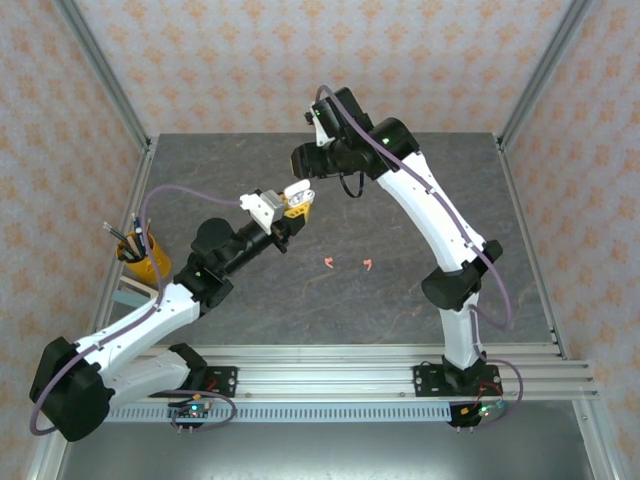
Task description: Insert wireless bluetooth earbuds into charging case
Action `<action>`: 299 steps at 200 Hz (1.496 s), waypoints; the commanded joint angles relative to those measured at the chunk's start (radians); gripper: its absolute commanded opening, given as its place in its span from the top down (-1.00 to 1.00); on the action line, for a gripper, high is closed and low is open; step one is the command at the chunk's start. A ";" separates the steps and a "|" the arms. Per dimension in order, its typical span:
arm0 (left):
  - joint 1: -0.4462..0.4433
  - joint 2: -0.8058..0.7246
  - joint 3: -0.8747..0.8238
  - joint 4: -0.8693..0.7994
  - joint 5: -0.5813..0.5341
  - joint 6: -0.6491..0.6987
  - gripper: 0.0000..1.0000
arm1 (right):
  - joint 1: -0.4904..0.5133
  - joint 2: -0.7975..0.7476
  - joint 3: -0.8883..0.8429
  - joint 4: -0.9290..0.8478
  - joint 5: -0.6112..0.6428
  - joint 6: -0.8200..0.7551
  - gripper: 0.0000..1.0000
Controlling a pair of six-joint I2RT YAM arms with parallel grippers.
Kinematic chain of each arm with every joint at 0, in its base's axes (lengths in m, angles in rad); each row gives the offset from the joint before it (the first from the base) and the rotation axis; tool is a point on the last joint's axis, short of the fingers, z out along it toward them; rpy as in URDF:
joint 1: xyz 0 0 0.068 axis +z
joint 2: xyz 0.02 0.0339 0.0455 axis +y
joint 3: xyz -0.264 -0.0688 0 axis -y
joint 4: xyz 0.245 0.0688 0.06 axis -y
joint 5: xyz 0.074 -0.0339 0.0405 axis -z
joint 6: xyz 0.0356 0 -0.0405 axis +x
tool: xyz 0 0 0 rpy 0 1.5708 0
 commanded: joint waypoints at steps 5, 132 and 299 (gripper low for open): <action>0.001 0.009 0.035 0.010 0.017 0.000 1.00 | -0.005 -0.004 0.025 -0.064 -0.047 -0.002 -0.05; 0.012 0.033 0.023 0.045 -0.051 -0.003 1.00 | -0.005 -0.278 -0.350 0.026 -0.105 0.013 0.15; 0.124 0.616 0.552 -0.634 -0.085 -0.371 1.00 | -0.112 -0.606 -1.063 0.449 0.240 0.330 0.06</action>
